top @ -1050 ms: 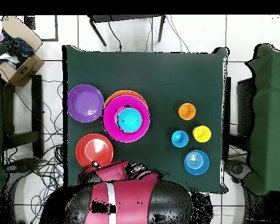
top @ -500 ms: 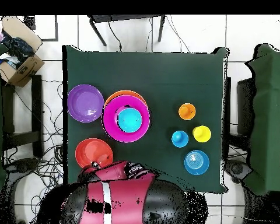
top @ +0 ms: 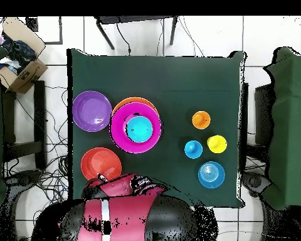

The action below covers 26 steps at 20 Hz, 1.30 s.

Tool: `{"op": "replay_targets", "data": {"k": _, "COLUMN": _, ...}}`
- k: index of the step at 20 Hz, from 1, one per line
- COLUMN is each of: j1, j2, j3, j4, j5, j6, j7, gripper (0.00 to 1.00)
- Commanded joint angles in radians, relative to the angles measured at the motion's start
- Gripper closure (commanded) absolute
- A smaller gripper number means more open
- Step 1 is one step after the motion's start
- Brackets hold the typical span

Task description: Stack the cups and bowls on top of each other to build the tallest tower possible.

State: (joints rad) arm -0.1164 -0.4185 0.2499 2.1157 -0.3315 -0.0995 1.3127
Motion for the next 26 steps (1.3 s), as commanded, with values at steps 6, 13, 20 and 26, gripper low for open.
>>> {"op": "replay_targets", "data": {"k": 6, "j1": 0.02, "j2": -0.018, "j3": -0.013, "j4": -0.059, "j5": 0.036, "j6": 0.022, "j7": 0.19, "gripper": 1.0}}
{"op": "replay_targets", "data": {"k": 13, "j1": 0.04, "j2": -0.057, "j3": -0.032, "j4": -0.029, "j5": 0.051, "j6": 0.047, "j7": 0.202, "gripper": 1.0}}
{"op": "replay_targets", "data": {"k": 20, "j1": 0.052, "j2": -0.113, "j3": -0.043, "j4": 0.015, "j5": 0.066, "j6": 0.061, "j7": 0.22, "gripper": 1.0}}
{"op": "replay_targets", "data": {"k": 26, "j1": 0.099, "j2": -0.246, "j3": -0.055, "j4": 0.129, "j5": 0.114, "j6": 0.083, "j7": 0.279, "gripper": 1.0}}
